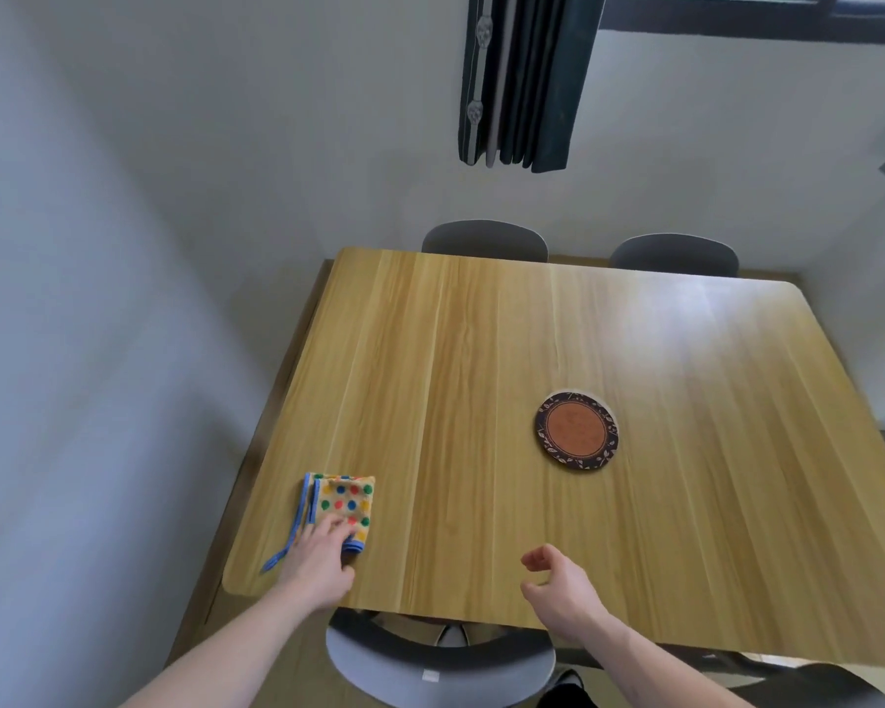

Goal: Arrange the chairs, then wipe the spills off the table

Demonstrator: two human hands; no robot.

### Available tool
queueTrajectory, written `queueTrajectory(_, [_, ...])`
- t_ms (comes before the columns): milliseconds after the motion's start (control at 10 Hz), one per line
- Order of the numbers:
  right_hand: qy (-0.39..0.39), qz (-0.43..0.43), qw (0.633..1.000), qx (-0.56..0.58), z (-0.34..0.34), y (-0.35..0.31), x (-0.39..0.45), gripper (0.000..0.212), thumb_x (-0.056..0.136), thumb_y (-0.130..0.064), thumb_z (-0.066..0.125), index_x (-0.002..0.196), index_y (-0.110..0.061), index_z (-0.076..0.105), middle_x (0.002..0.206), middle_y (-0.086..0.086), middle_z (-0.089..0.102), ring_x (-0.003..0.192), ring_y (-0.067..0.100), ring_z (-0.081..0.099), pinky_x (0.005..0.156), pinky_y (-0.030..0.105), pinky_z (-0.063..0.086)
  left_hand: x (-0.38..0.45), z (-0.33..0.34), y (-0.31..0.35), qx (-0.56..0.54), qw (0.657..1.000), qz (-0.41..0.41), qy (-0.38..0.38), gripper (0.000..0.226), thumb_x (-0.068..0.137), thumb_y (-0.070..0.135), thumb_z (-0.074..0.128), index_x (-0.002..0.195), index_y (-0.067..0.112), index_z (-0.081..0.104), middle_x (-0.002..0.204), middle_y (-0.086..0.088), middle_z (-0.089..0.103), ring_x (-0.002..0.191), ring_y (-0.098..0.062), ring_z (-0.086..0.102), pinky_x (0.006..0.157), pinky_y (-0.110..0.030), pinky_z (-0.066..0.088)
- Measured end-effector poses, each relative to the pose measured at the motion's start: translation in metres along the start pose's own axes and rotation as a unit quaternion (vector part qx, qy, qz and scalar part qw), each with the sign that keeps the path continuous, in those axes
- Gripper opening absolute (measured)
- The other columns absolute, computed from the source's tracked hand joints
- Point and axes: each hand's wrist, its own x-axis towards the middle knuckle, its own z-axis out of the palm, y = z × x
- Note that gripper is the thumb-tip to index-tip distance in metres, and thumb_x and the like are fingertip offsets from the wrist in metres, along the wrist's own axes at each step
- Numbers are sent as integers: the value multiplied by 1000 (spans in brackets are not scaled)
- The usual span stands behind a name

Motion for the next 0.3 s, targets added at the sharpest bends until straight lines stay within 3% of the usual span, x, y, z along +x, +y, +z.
queueTrajectory(100, [14, 36, 999, -4, -7, 27, -15, 31, 93, -16, 62, 121, -28, 58, 124, -11, 60, 104, 7, 62, 93, 27, 54, -11, 10, 3, -3, 999, -10, -34, 73, 88, 25, 65, 154, 32, 35, 160, 9, 25, 144, -16, 32, 113, -36, 42])
queueTrajectory(200, [43, 67, 997, -4, -16, 51, -31, 32, 92, -14, 61, 121, -27, 59, 127, -6, 59, 96, 3, 63, 78, 18, 51, -18, 4, 18, 0, 1000, -2, -7, 77, 89, 27, 65, 157, 27, 29, 165, 4, 20, 149, -20, 27, 117, -39, 37])
queueTrajectory(300, [68, 90, 994, -3, -16, 68, -40, 31, 90, -19, 63, 118, -30, 58, 127, -4, 58, 101, 7, 61, 85, 24, 49, -31, 7, 46, -25, 999, 40, -4, 76, 90, 23, 66, 156, 29, 30, 166, 5, 15, 150, -18, 26, 121, -40, 32])
